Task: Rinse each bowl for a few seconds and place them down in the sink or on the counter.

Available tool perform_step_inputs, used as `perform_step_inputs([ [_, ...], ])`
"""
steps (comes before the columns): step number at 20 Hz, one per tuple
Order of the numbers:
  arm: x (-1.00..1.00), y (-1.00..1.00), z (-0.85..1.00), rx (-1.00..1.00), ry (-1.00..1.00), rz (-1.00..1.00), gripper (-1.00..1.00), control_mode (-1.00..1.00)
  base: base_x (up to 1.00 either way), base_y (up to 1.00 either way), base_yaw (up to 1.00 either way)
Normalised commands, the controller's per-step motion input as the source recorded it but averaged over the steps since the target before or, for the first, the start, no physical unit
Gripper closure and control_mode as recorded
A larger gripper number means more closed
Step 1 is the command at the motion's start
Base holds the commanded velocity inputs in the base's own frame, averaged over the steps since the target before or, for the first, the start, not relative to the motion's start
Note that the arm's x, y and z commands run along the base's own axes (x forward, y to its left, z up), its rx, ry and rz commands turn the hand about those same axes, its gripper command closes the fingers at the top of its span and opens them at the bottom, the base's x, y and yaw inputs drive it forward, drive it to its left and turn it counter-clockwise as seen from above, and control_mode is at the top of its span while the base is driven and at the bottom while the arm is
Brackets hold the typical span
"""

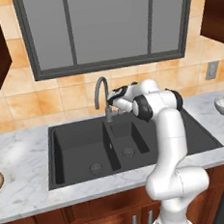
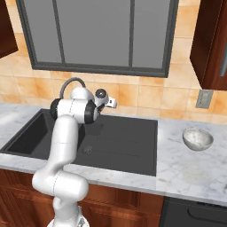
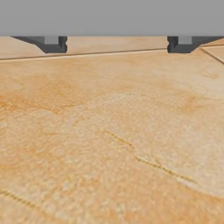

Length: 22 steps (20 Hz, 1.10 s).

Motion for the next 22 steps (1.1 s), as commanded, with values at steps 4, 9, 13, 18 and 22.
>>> perform_step_inputs([
  [4,0.14,-0.12,-0.59,0.00,0.00,0.01,-1.00,-1.00,0.00,0.00,0.00],
  [9,0.03,-0.26,-0.71,0.01,0.00,0.03,-1.00,-1.00,0.00,0.00,0.00],
  [13,-0.11,-0.35,-0.90,0.00,-0.01,0.06,-1.00,-1.00,0.00,0.00,0.00],
  [18,-0.30,-0.29,-1.00,-0.07,0.06,0.10,-1.00,-1.00,0.00,0.00,0.00],
  [22,-0.35,-0.32,-1.00,-0.13,0.17,0.14,-1.00,-1.00,0.00,0.00,0.00],
])
